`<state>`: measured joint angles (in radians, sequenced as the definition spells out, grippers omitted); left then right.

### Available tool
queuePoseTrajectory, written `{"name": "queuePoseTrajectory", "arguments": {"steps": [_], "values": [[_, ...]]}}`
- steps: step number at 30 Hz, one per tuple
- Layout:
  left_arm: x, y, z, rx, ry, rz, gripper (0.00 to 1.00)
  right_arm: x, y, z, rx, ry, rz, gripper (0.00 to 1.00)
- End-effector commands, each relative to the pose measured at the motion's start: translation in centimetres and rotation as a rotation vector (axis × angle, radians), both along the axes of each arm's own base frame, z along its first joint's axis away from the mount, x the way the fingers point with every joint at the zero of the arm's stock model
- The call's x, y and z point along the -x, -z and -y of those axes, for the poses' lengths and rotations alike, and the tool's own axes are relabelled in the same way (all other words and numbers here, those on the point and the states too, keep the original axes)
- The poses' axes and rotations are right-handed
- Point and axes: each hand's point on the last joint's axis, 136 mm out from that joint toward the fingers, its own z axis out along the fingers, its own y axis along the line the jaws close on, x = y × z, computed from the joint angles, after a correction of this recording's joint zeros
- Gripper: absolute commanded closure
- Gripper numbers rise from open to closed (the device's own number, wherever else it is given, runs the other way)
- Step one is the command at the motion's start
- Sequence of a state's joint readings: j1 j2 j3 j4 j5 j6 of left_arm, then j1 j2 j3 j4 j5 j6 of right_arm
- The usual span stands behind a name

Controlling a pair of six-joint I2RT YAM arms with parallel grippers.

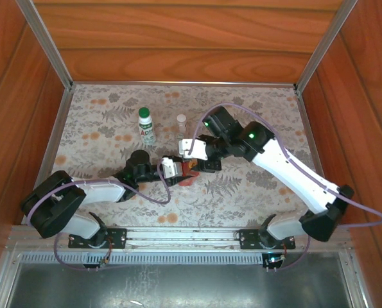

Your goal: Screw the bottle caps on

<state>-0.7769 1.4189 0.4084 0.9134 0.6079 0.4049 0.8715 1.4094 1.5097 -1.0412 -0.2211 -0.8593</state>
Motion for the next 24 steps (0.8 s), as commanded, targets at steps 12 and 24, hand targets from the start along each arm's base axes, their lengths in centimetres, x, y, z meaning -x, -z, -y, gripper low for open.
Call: {"name": "queuePoseTrajectory", "arguments": {"steps": [12,24], "values": [[1.1,5.0,-1.5,-0.137,0.013,-0.141,0.47,0.5,3.6,0.8,0.198,-0.095,-0.055,0.58],[0.7,5.1,-1.0,-0.135,0.015,-0.171,0.47,0.9,4.5,0.3,0.181,-0.082,-0.091,0.62]]}}
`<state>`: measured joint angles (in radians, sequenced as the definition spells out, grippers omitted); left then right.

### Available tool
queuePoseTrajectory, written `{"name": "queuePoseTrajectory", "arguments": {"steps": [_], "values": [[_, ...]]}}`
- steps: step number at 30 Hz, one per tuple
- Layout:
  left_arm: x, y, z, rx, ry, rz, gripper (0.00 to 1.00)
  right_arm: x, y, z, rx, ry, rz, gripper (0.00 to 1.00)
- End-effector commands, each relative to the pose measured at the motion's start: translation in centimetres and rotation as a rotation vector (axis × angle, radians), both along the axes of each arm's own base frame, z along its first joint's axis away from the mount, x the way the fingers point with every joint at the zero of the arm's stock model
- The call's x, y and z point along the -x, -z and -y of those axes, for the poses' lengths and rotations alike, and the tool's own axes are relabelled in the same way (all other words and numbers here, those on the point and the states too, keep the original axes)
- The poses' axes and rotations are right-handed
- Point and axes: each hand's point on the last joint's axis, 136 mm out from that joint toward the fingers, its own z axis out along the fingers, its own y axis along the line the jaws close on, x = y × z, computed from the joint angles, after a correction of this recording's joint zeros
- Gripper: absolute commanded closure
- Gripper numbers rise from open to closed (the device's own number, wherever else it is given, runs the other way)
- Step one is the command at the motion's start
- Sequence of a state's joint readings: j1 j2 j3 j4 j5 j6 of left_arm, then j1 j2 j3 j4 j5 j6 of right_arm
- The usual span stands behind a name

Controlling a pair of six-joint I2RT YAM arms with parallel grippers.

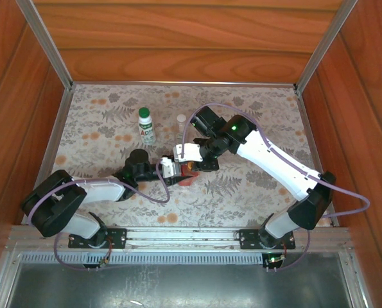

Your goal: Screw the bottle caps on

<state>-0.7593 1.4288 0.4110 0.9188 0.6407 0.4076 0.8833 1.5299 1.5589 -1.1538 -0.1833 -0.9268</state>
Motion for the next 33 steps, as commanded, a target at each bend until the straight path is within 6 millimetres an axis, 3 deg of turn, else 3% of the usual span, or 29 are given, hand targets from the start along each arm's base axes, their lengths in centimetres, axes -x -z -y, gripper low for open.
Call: {"name": "queuePoseTrajectory", "arguments": {"steps": [1,7,12,18,22,33], "values": [[0.8,5.0,-0.8,-0.138,0.0,-0.168,0.47,1.0,1.1,-0.1,0.012,-0.025,-0.04,0.61],[0.7,5.1,-0.8,-0.138,-0.008,-0.178,0.47,0.9,1.3,-0.4,0.003,-0.024,-0.044,0.57],[0.5,5.2,-1.0,-0.139,-0.023,-0.187,0.47,0.7,1.4,-0.3,0.012,-0.018,-0.031,0.71],[-0.1,4.2,-1.4,-0.106,-0.053,-0.241,0.38,1.0,0.4,-0.5,-0.055,-0.013,-0.018,0.79],[0.1,3.4,-1.6,-0.088,-0.056,-0.225,0.23,1.7,-1.5,-1.2,-0.191,-0.024,-0.042,0.82],[0.2,2.7,-1.5,-0.072,-0.04,-0.228,0.3,2.3,-2.1,-1.3,-0.318,-0.016,-0.094,0.83]]}}
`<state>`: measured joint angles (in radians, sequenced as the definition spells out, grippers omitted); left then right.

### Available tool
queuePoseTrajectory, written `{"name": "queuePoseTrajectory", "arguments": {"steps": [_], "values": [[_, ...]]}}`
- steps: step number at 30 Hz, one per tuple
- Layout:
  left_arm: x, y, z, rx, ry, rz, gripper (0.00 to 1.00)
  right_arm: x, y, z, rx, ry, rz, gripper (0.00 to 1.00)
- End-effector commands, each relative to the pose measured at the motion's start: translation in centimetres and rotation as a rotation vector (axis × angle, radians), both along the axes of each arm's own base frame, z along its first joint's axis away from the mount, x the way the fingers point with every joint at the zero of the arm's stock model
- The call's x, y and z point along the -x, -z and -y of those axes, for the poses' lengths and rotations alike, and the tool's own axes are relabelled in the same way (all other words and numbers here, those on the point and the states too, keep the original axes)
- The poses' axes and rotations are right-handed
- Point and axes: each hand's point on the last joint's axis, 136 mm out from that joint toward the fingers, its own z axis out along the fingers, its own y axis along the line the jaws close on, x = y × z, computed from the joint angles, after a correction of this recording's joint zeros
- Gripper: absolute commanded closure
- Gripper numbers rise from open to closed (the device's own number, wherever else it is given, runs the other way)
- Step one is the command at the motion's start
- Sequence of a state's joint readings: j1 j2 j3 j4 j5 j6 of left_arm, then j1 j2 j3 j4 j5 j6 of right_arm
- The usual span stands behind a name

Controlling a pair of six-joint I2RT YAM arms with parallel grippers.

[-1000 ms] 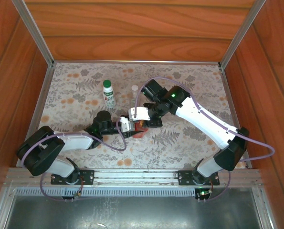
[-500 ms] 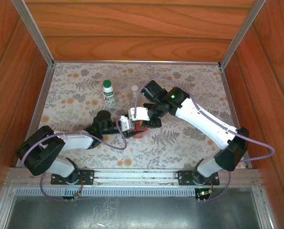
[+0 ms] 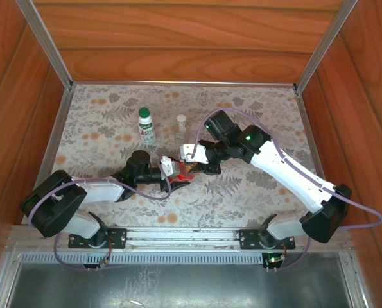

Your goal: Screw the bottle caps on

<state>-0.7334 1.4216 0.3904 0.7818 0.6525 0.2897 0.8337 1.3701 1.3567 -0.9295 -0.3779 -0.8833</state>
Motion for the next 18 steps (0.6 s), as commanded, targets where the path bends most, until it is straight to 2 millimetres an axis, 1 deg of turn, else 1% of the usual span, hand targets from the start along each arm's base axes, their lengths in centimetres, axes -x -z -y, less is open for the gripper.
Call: {"name": "queuePoseTrajectory", "arguments": {"steps": [1,3,9,12,17,18], "values": [[-0.1,-0.7,-0.1,0.012,-0.002,0.002,0.29,1.1,-0.7,-0.6,-0.075,-0.02,-0.058,0.83],[0.0,-1.0,-0.1,0.019,0.003,0.005,0.27,1.1,-0.5,-0.6,-0.083,-0.017,-0.061,0.83],[0.3,-2.3,0.0,0.048,0.021,0.025,0.28,0.9,-0.1,-0.5,-0.081,-0.003,-0.071,0.83],[0.5,-2.7,0.0,0.058,0.029,0.029,0.31,0.8,-0.1,-0.5,-0.086,-0.003,-0.075,0.83],[0.6,-3.0,0.1,0.067,0.039,0.025,0.33,0.5,0.2,-0.5,-0.08,0.001,-0.082,0.83],[0.7,-3.1,0.1,0.068,0.041,0.027,0.35,0.5,0.3,-0.6,-0.079,0.003,-0.083,0.82]]}}
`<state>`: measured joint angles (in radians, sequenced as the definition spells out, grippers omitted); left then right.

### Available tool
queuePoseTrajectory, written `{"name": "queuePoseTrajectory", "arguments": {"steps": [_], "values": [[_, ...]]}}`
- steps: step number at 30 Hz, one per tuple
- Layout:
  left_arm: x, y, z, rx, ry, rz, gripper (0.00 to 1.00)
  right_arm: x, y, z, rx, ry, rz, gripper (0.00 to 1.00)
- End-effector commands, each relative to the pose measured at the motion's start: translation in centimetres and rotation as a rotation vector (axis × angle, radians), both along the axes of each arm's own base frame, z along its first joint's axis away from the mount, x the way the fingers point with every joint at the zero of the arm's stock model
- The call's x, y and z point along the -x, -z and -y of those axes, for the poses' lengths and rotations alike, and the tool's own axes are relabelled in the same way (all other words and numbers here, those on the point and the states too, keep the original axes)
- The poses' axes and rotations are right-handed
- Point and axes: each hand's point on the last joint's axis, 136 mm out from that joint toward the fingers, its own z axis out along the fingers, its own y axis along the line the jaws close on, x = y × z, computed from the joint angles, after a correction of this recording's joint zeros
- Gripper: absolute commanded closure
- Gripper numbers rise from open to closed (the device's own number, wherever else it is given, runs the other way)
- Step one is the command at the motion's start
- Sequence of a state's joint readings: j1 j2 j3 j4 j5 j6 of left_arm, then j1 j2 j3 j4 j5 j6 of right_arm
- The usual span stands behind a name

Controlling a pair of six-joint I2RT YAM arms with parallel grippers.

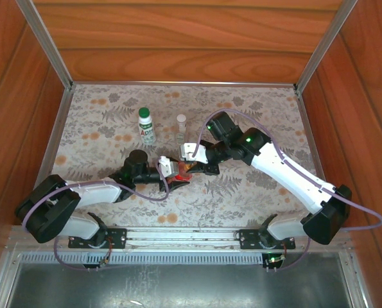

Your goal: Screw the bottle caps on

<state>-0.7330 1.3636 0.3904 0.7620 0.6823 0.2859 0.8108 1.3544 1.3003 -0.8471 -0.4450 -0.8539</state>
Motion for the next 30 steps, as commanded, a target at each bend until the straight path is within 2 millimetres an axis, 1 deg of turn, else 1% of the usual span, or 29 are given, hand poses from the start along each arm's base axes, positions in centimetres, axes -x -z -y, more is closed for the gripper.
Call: {"name": "queuePoseTrajectory", "arguments": {"steps": [1,2,4,6,7,10,18,25,30], "values": [[0.0,-1.4,0.1,0.035,0.015,0.007,0.39,0.6,0.2,0.0,-0.01,-0.006,-0.052,0.82],[0.1,-1.4,0.1,0.034,0.017,0.006,0.43,0.6,0.4,0.0,-0.007,-0.004,-0.055,0.82],[0.1,-1.2,0.1,0.031,0.016,0.004,0.45,0.6,0.4,0.0,-0.006,-0.004,-0.055,0.77],[0.0,-1.0,0.1,0.025,0.014,0.006,0.46,0.4,0.3,0.1,-0.003,0.001,-0.046,0.64],[0.0,-0.8,0.0,0.02,0.011,0.007,0.46,0.3,0.3,0.2,0.001,0.004,-0.04,0.58],[0.0,-0.5,-0.1,0.015,0.009,0.008,0.46,0.2,0.2,0.4,0.008,0.006,-0.017,0.5],[0.2,0.2,-0.1,0.001,0.023,0.0,0.46,0.5,-0.5,0.9,0.016,-0.013,0.004,0.49],[0.5,0.3,-0.1,0.001,0.05,0.015,0.46,-0.3,-0.6,1.6,0.027,0.012,0.033,0.47],[0.6,0.4,0.0,-0.001,0.06,0.017,0.46,-0.3,-1.1,1.4,0.006,0.005,0.027,0.48]]}}
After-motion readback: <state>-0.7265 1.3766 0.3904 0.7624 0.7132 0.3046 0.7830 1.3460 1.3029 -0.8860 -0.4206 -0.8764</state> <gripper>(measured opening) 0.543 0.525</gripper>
